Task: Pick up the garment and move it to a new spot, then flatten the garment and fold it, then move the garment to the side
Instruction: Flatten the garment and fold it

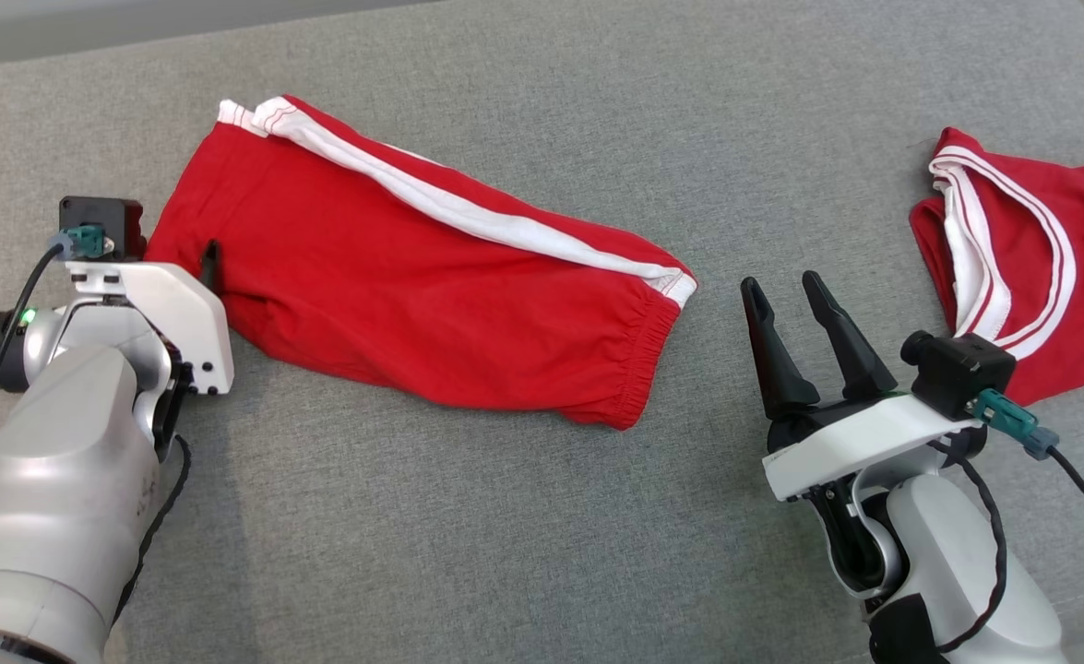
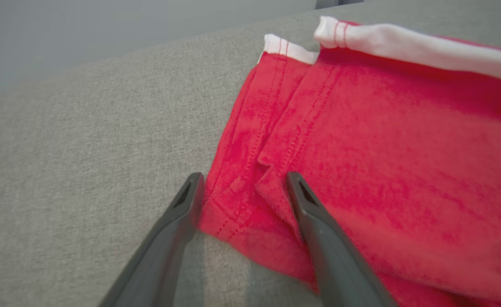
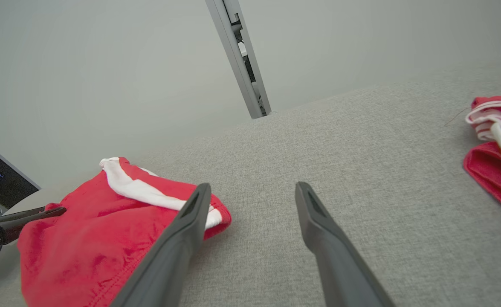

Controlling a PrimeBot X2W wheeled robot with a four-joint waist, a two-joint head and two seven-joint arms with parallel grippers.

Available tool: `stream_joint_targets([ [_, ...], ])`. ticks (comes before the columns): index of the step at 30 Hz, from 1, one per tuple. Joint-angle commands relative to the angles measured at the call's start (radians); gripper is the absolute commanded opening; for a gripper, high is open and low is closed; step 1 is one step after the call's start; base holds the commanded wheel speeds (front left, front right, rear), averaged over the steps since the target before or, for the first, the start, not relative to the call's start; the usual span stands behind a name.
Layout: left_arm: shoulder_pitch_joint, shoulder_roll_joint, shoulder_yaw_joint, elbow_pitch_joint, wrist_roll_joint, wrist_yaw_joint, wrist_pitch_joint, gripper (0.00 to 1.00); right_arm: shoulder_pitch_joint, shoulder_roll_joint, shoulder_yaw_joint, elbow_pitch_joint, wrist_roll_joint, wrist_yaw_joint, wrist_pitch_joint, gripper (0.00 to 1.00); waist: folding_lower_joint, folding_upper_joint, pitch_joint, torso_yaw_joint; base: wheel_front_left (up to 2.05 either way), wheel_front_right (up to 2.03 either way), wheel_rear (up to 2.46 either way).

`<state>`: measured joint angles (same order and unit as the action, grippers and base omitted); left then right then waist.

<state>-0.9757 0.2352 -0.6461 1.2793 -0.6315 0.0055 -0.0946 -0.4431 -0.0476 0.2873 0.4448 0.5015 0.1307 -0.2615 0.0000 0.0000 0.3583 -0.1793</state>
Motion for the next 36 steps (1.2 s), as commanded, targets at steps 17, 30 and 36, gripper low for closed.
stream_joint_targets([
  [17,0.23,-0.041,0.067,0.011,-0.099,-0.031,-0.144,0.0,0.13,-0.007,-0.055,0.067,-0.009,0.0,-0.005,1.0,0.0,0.0,-0.211,0.07,0.0,0.0,0.0],
  [30,0.551,-0.057,0.205,-0.259,-0.06,0.08,-0.17,0.0,0.238,-0.007,-0.062,0.092,-0.031,0.0,-0.005,1.0,0.0,0.0,-0.326,0.134,0.0,0.0,0.0],
  [36,0.674,-0.062,0.298,-0.464,0.069,0.13,-0.17,1.0,0.24,-0.007,-0.045,0.091,-0.026,0.0,-0.005,1.0,0.0,0.0,-0.32,0.153,0.0,0.0,0.0],
])
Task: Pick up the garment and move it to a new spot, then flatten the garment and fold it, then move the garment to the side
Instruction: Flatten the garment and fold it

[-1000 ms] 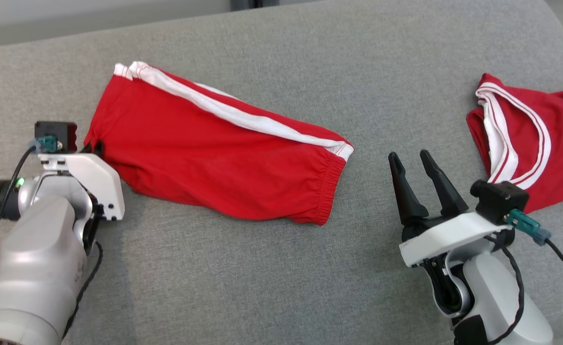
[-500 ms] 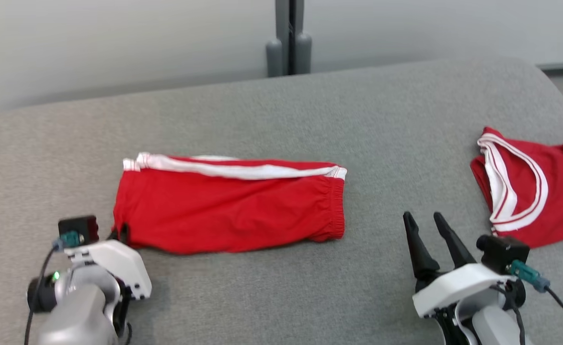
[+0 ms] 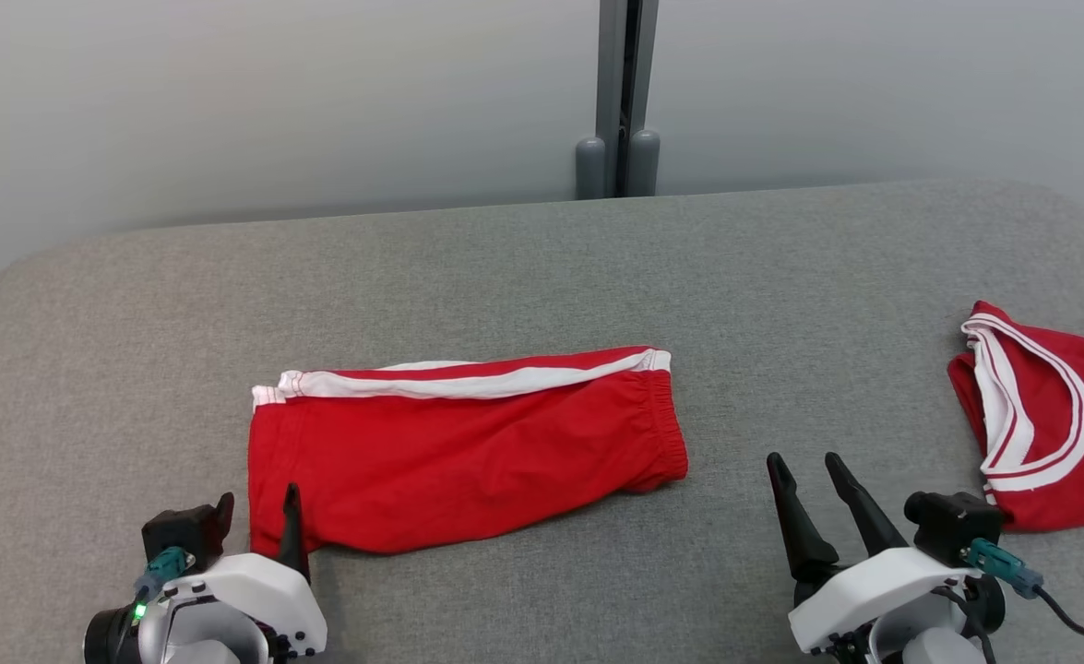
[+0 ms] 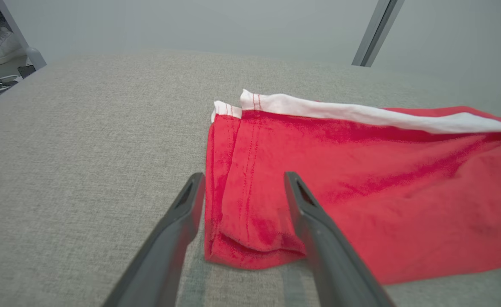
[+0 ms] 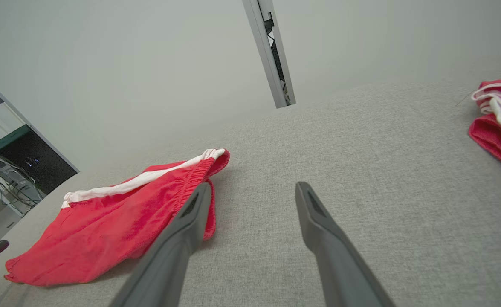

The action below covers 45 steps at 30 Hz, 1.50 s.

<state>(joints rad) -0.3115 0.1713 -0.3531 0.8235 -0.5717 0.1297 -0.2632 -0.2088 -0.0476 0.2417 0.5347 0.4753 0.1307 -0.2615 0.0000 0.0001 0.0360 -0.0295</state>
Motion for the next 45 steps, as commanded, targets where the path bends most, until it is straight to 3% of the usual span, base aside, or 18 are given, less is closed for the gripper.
stream_joint_targets([
  [1,0.031,-0.003,0.024,-0.046,0.035,0.012,-0.001,1.0,0.001,-0.007,0.005,0.003,0.003,0.0,-0.005,1.0,0.0,-0.0001,0.004,0.009,0.0,0.0,0.0],
  [8,0.134,-0.045,0.112,-0.208,0.192,-0.005,-0.001,1.0,-0.04,-0.007,0.035,0.03,0.014,0.0,-0.005,1.0,0.0,-0.0001,0.025,0.058,0.0,0.0,0.0],
  [19,0.151,-0.098,0.175,-0.226,0.286,-0.074,-0.001,1.0,-0.118,-0.007,0.076,0.156,0.084,0.0,-0.005,1.0,0.0,-0.0001,0.067,0.151,0.0,0.0,0.0],
  [29,0.138,-0.111,0.238,-0.219,0.337,-0.112,-0.001,1.0,-0.18,-0.007,0.143,0.314,0.153,0.0,-0.004,1.0,0.0,-0.0001,0.099,0.175,0.0,0.0,0.0],
  [31,0.134,-0.113,0.244,-0.217,0.343,-0.119,-0.001,1.0,-0.186,-0.006,0.162,0.339,0.159,0.0,-0.001,0.79,0.0,-0.0001,0.104,0.176,0.0,0.0,0.0],
  [32,0.132,-0.114,0.248,-0.215,0.346,-0.12,-0.001,1.0,-0.188,-0.006,0.17,0.347,0.163,0.0,-0.001,0.47,0.0,-0.0001,0.107,0.176,0.0,0.0,0.0],
  [34,0.128,-0.116,0.253,-0.213,0.349,-0.125,-0.001,1.0,-0.195,-0.006,0.173,0.354,0.17,0.0,-0.001,0.0,0.0,-0.0001,0.111,0.176,0.0,0.0,0.0],
  [45,0.154,-0.118,0.278,-0.195,0.368,-0.142,-0.001,1.0,-0.159,-0.009,0.01,0.321,0.102,0.0,-0.002,0.0,0.0,-0.0001,0.069,0.13,0.0,0.0,0.0],
])
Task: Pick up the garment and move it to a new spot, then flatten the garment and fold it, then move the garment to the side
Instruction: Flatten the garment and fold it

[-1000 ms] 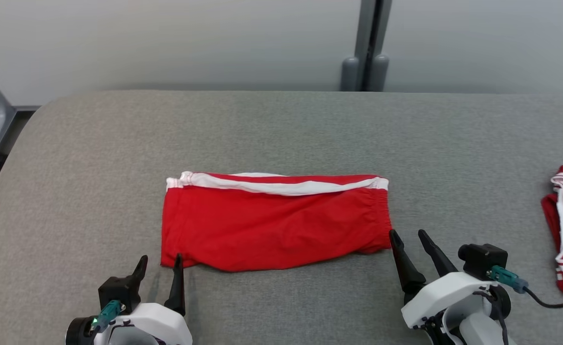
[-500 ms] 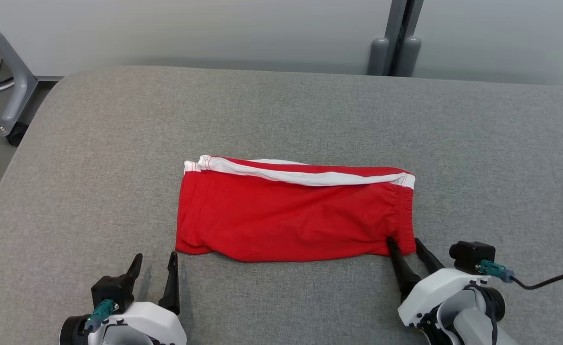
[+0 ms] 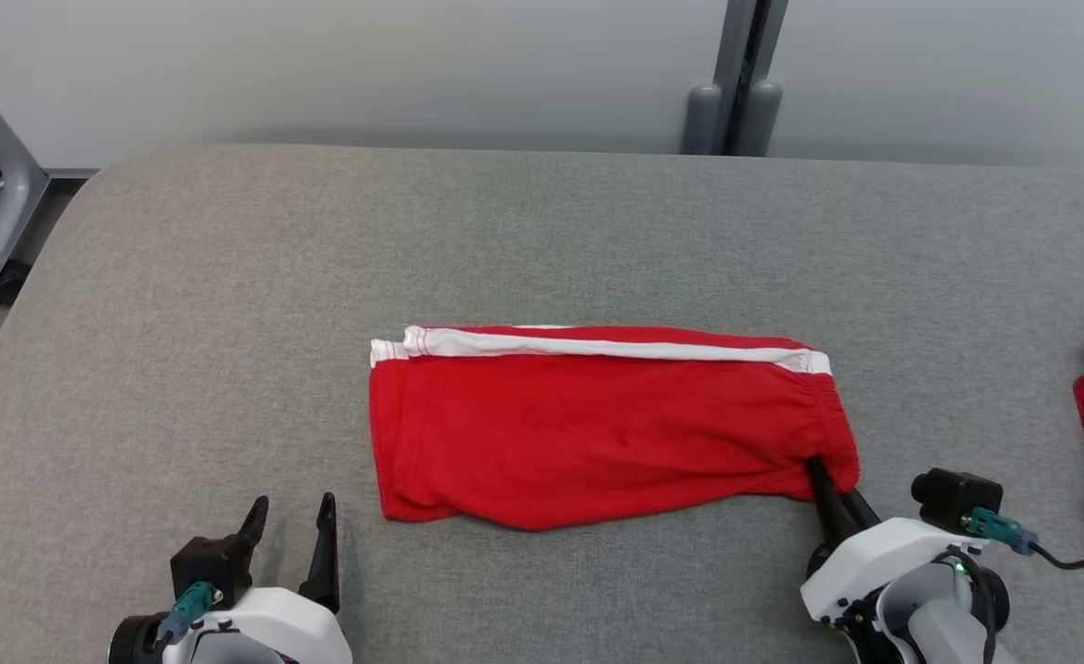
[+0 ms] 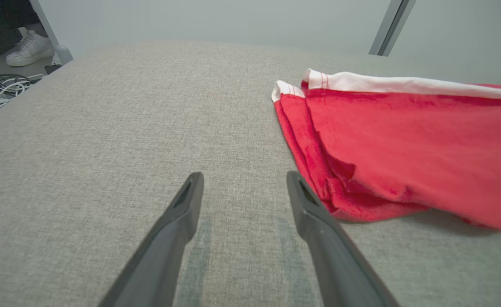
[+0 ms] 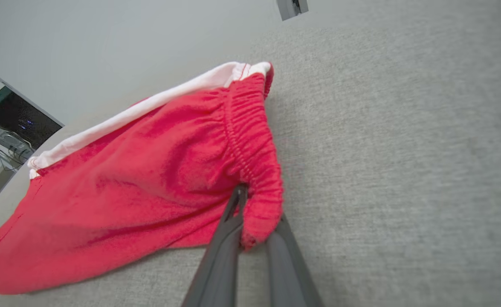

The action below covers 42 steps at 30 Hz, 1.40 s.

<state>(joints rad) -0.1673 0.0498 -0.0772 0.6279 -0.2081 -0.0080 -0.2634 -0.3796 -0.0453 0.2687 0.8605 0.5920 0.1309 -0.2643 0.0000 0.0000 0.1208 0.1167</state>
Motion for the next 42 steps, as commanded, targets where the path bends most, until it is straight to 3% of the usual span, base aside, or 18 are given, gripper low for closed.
stream_joint_targets([
  [1,0.015,0.003,0.0,0.001,0.003,-0.007,-0.001,1.0,0.018,-0.011,-0.036,-0.012,-0.027,0.0,0.0,0.0,0.0,0.0,-0.022,-0.024,0.0,0.0,0.0],
  [5,0.018,0.004,-0.016,0.006,-0.019,-0.008,-0.001,1.0,0.033,-0.01,-0.094,-0.046,-0.093,0.0,0.0,0.0,0.0,0.0,-0.04,-0.052,0.0,0.0,0.0],
  [11,0.016,0.004,-0.054,0.009,-0.048,0.0,-0.001,1.0,0.01,-0.008,-0.068,-0.115,-0.179,0.0,0.0,0.0,0.0,0.0,-0.052,-0.06,0.0,0.0,0.0],
  [17,0.024,0.004,-0.1,0.012,-0.084,0.01,-0.001,1.0,-0.048,-0.008,0.129,-0.182,-0.195,0.0,0.003,0.0,0.0,0.0,-0.064,-0.011,0.0,0.0,0.0],
  [25,0.039,0.003,-0.146,0.022,-0.111,0.019,-0.001,1.0,-0.127,-0.009,0.424,-0.198,-0.119,0.0,0.054,0.0,0.0,0.0,-0.069,0.135,0.0,0.0,0.0],
  [31,0.03,0.003,-0.166,0.018,-0.114,0.023,-0.001,1.0,-0.17,-0.009,0.539,-0.136,-0.084,0.0,0.061,0.0,0.0,0.0,-0.057,0.246,0.0,0.0,0.0],
  [32,0.029,0.003,-0.167,0.016,-0.113,0.025,-0.001,1.0,-0.176,-0.01,0.548,-0.119,-0.08,0.0,0.059,0.31,0.0,0.0,-0.057,0.258,0.0,0.0,0.0],
  [33,0.028,0.003,-0.167,0.014,-0.114,0.026,-0.001,1.0,-0.181,-0.01,0.559,-0.105,-0.076,0.0,0.057,0.94,0.0,0.0,-0.056,0.267,0.0,0.0,0.0],
  [34,0.026,0.003,-0.169,0.012,-0.115,0.025,-0.001,1.0,-0.183,-0.009,0.565,-0.102,-0.059,0.0,0.051,1.0,0.0,0.0,-0.054,0.274,0.0,0.0,0.0],
  [38,0.023,0.003,-0.161,-0.003,-0.113,0.032,-0.001,1.0,-0.19,-0.01,0.578,-0.107,-0.018,0.0,0.02,1.0,0.0,0.0,-0.054,0.269,0.0,0.0,0.0],
  [42,0.022,0.003,-0.145,-0.03,-0.099,0.038,-0.001,1.0,-0.204,-0.011,0.546,-0.097,-0.013,0.0,0.003,1.0,0.0,0.0,-0.054,0.222,0.0,0.0,0.0],
])
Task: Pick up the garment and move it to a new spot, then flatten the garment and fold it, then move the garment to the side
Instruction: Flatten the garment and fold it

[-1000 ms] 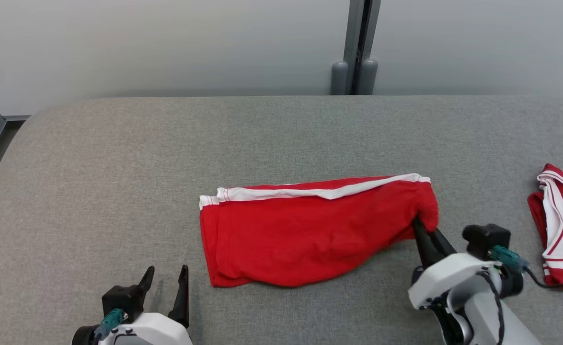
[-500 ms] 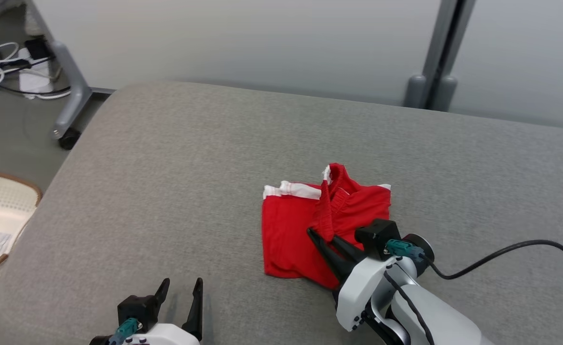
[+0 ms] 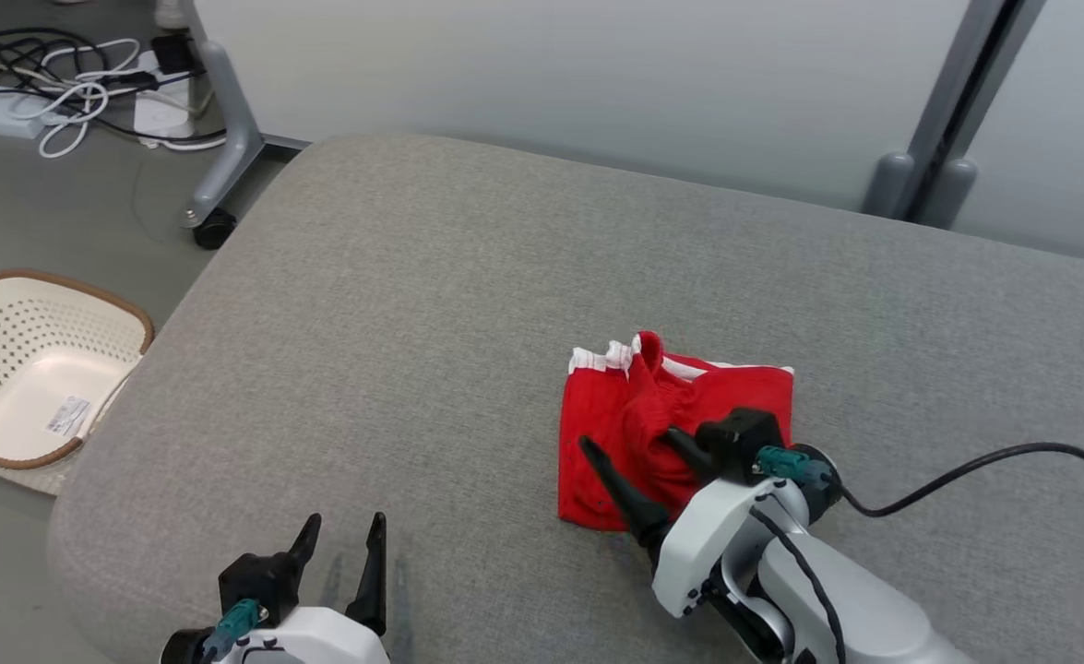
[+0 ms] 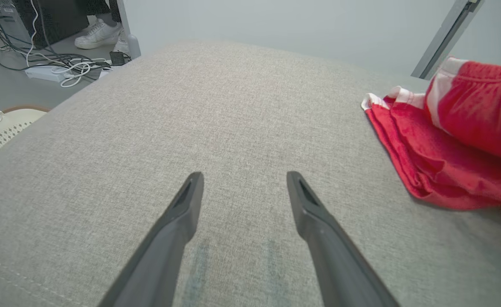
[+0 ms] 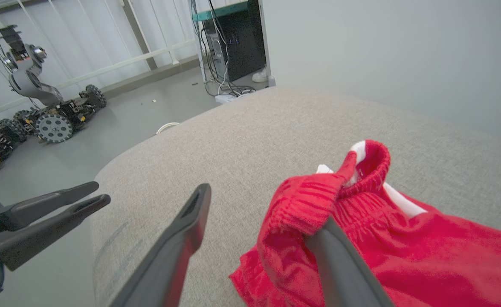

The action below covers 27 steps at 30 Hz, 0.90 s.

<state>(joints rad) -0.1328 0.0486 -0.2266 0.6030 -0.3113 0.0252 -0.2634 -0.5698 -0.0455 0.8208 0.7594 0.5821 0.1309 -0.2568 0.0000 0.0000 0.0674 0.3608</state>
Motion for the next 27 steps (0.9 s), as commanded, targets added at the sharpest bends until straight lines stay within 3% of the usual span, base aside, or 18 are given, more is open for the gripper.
stream_joint_targets([
  [1,-0.014,0.005,0.007,-0.01,0.005,0.005,-0.001,1.0,-0.01,-0.011,-0.023,0.009,-0.003,0.0,-0.008,1.0,0.0,0.0,0.0,-0.037,0.0,0.0,0.0],
  [11,-0.032,0.005,0.041,-0.034,0.014,0.01,-0.001,1.0,0.051,-0.009,-0.166,0.003,-0.079,0.0,-0.01,1.0,0.0,0.0,-0.005,-0.167,0.0,0.0,0.0],
  [21,0.013,0.005,0.099,-0.07,0.061,0.018,-0.001,1.0,0.221,-0.009,-0.511,-0.105,-0.269,0.0,-0.009,1.0,0.0,0.0,-0.039,-0.254,0.0,0.0,0.0],
  [27,0.053,0.004,0.134,-0.094,0.097,0.009,-0.001,1.0,0.328,-0.009,-0.645,-0.196,-0.326,0.0,-0.009,1.0,0.0,0.0,-0.055,-0.294,0.0,0.0,0.0],
])
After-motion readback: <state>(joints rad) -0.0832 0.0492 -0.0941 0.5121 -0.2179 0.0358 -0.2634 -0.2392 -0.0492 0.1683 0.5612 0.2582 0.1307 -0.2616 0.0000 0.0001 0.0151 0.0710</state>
